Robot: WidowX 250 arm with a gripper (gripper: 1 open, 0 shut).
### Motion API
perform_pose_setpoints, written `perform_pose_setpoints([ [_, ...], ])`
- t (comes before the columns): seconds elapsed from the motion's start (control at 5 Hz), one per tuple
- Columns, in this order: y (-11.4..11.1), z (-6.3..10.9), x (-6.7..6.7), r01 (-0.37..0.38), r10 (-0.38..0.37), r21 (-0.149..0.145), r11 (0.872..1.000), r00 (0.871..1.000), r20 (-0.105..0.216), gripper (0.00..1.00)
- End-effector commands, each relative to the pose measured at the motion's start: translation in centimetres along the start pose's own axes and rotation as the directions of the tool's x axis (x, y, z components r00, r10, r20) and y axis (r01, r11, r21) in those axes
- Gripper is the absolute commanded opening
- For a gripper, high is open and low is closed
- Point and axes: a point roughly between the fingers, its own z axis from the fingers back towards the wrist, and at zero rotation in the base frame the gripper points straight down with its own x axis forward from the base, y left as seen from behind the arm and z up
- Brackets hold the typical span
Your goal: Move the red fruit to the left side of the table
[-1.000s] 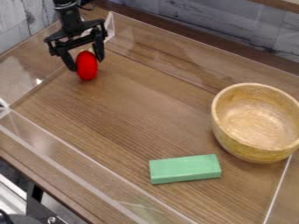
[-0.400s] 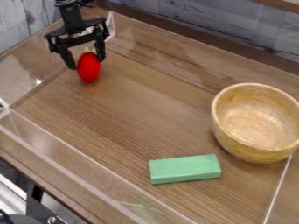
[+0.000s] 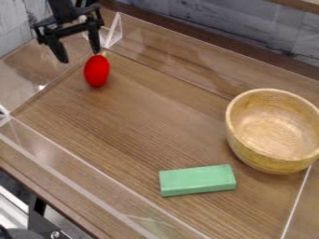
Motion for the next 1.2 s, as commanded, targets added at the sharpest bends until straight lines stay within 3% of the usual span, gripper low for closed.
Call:
perform_pose_setpoints([
  [0.0,-0.8,4.0,-0.2,0.079,-0.078,-0.011,0.997,0.993,0.089,1.0],
  [0.2,-1.7,4.9,-0.7,0.168,-0.168,0.002,0.986,0.983,0.08,1.0],
  [0.4,-3.9,5.7,-1.8,0.306,-0.307,0.02,0.952,0.95,0.066,1.0],
  [0.6,-5.8,5.8,-2.0,0.421,-0.422,0.03,0.907,0.905,0.05,0.0],
  [0.8,-5.0,5.9,-0.7,0.419,-0.42,0.039,0.907,0.906,0.054,0.0],
  [1.0,-3.8,6.1,1.4,0.391,-0.394,0.045,0.919,0.917,0.061,0.0],
])
